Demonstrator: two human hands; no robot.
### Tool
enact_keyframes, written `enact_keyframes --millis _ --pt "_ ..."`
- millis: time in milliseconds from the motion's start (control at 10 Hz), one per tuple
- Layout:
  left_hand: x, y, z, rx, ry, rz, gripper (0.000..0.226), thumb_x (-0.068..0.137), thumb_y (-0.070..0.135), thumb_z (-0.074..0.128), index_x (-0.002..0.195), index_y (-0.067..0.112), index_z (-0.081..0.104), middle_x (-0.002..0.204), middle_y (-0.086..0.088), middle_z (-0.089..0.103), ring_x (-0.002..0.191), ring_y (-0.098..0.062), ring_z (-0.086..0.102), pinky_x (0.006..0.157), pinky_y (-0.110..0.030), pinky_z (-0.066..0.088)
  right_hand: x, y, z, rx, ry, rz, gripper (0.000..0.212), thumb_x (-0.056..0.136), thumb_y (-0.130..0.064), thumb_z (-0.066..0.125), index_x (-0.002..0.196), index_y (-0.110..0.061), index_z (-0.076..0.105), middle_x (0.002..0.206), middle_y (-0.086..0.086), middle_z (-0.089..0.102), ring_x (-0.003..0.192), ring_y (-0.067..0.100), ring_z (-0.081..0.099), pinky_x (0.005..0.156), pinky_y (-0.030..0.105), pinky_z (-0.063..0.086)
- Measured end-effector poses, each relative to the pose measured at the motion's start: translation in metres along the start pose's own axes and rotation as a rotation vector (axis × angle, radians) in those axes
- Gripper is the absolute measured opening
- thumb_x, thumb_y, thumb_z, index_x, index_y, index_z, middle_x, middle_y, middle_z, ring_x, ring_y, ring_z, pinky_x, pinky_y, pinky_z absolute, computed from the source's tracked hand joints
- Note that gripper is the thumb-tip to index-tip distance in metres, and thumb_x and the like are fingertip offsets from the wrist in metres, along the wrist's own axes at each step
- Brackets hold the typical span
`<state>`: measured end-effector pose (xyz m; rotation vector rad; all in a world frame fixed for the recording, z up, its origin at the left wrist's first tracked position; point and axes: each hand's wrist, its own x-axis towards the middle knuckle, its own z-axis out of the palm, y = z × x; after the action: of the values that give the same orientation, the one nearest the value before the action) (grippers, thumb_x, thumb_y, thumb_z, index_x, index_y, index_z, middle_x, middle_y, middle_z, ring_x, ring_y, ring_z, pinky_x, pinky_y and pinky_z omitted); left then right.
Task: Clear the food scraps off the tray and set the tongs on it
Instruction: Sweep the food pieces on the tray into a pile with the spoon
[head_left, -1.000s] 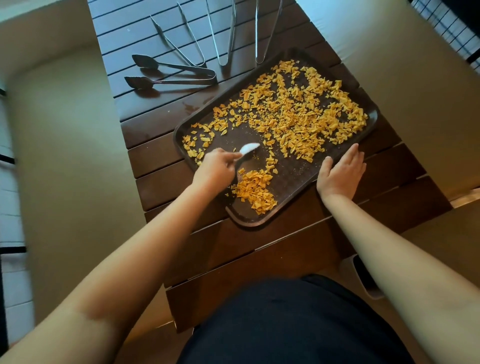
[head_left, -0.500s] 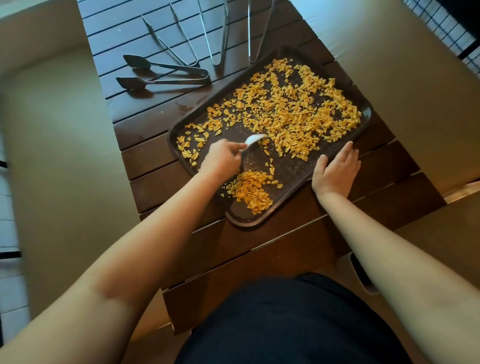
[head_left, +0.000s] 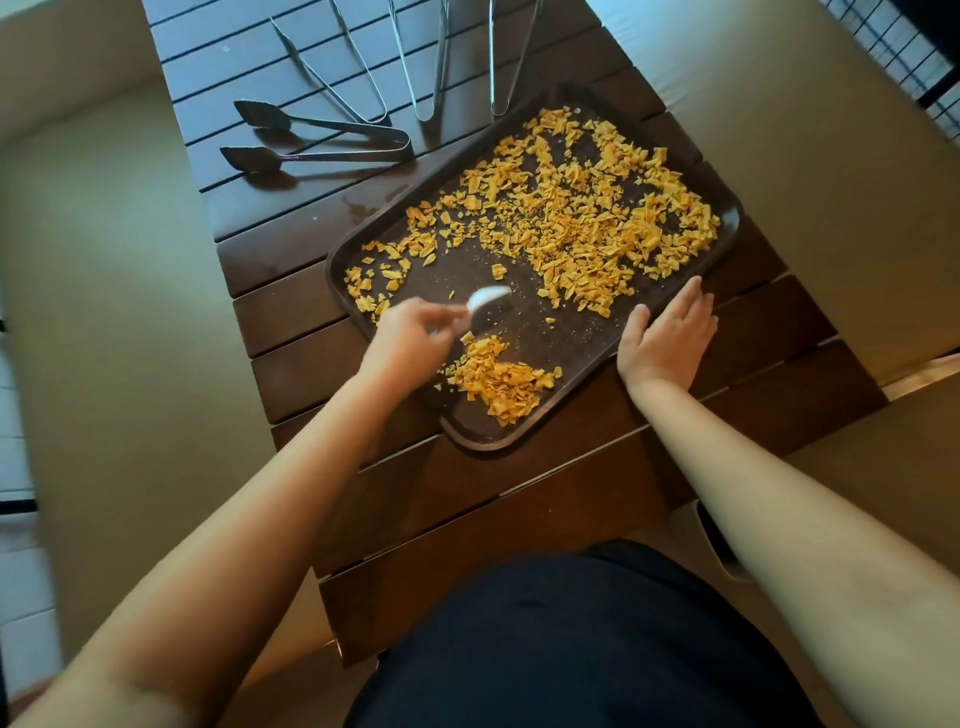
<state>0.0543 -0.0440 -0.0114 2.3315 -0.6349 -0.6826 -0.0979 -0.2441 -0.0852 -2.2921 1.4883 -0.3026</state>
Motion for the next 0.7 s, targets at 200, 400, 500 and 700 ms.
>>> enact_keyframes --millis 200,400,500,700 --pt "0.032 0.009 0.013 -0.063 0.038 -0.103 0.029 0.095 0.015 0.05 0.121 0.019 0.062 0.106 -0.003 0.066 0.06 -0.011 0.049 0.052 -0.022 0.044 0.0 0.001 -0.001 0.008 -0.003 -0.004 0.077 0.086 -0.041 0.025 0.148 0.002 0.01 0.154 0.021 0.018 0.144 0.031 0.011 0.117 0.04 0.005" --pt "-0.004 0.009 0.022 0.101 -0.171 0.075 0.026 0.092 0.018 0.054 0.115 0.025 0.066 0.105 0.0 0.058 0.074 -0.011 0.055 0.06 -0.021 0.046 0.001 0.0 0.0 0.007 0.001 0.0 0.077 0.086 -0.041 0.025 0.148 0.001 0.01 0.154 0.021 0.018 0.144 0.03 0.011 0.117 0.04 0.005" --pt "-0.021 -0.006 0.016 0.165 -0.245 0.136 0.024 0.091 0.022 0.057 0.112 0.028 0.068 0.108 0.0 0.059 0.089 -0.013 0.057 0.073 -0.023 0.047 0.001 0.0 0.0 0.001 0.003 0.002 0.077 0.086 -0.041 0.026 0.148 0.001 0.01 0.154 0.021 0.018 0.144 0.031 0.011 0.117 0.04 0.005" --pt "-0.015 -0.032 -0.008 -0.024 0.142 -0.061 0.027 0.094 0.015 0.052 0.117 0.021 0.064 0.105 0.001 0.055 0.081 -0.009 0.052 0.07 -0.021 0.045 0.0 -0.001 -0.001 0.005 0.012 -0.002 0.077 0.086 -0.039 0.027 0.148 0.003 0.011 0.153 0.023 0.019 0.144 0.032 0.012 0.117 0.042 0.006"
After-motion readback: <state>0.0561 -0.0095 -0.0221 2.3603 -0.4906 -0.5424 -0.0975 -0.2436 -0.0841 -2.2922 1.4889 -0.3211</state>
